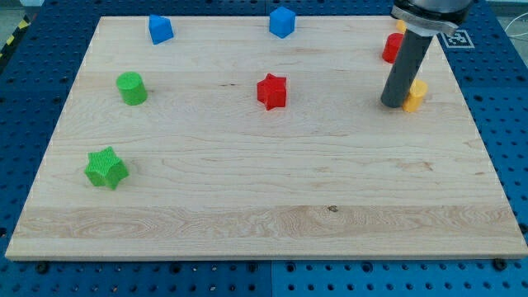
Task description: Move red circle closer to the yellow heart
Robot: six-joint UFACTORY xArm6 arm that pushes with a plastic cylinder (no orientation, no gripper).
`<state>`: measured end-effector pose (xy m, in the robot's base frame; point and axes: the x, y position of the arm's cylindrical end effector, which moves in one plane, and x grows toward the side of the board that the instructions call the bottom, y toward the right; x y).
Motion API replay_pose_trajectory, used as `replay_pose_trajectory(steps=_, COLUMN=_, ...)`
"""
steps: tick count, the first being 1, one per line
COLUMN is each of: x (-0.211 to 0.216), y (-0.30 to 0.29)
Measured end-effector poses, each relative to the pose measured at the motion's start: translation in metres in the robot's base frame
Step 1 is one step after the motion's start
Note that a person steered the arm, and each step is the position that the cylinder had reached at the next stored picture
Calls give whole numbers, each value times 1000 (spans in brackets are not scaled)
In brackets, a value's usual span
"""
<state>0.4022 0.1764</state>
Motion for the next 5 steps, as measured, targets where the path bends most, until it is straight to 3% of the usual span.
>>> replay_pose_trajectory(steps=3, x=3, y=-45)
replay_pose_trajectory(steps=5, x=-36, y=-59)
